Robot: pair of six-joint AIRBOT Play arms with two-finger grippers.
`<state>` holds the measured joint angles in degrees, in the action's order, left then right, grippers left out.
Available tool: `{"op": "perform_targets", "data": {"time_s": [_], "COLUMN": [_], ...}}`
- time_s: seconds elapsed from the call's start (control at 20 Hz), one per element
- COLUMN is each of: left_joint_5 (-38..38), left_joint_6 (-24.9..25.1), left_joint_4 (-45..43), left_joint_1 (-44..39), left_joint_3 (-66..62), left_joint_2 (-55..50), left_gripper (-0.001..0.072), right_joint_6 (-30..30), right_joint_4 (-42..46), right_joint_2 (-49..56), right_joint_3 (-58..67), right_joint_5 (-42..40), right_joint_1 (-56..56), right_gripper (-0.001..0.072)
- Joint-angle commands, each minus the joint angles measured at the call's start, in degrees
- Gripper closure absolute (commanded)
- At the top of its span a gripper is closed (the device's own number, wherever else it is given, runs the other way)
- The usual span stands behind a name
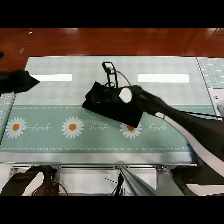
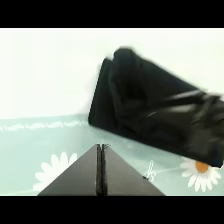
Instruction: Fold the shirts.
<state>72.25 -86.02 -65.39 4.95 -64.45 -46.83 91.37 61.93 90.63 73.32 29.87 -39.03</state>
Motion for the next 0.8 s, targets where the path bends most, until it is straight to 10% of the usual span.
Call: {"op": "perform_targets", "data": {"time_s": [0.0,0.2,0.35,0.45,0.75], "left_joint_5": [-0.9,-3.3,-2.2,-2.1,-2.1], "left_joint_6": [0.0,0.0,0.0,0.0,-0.1], "left_joint_4": [-0.4,-1.7,-2.9,-3.8,-3.7], "left_joint_1": [0.0,0.5,0.5,0.5,0.5], "left_joint_3": [2.8,2.8,2.8,2.8,2.8], "left_joint_2": [0.4,0.4,0.4,0.4,0.4], "left_gripper": [0.0687,0.0685,0.0628,0.04,0.0384], "right_joint_6": [-1.0,-1.5,-3.0,-5.3,-21.4], "right_joint_4": [14.4,39.5,19.6,-0.4,-40.7], "right_joint_2": [-6.9,-14.5,-20.1,-22.0,-20.5], "right_joint_3": [0.1,-3.5,-18.6,-30.0,-45.2], "right_joint_5": [17.0,45.0,41.9,32.0,7.7], "right_joint_1": [6.5,19.7,34.3,40.3,35.3], "right_gripper": [0.0257,0.0288,0.0204,0.0134,0.0123]}}
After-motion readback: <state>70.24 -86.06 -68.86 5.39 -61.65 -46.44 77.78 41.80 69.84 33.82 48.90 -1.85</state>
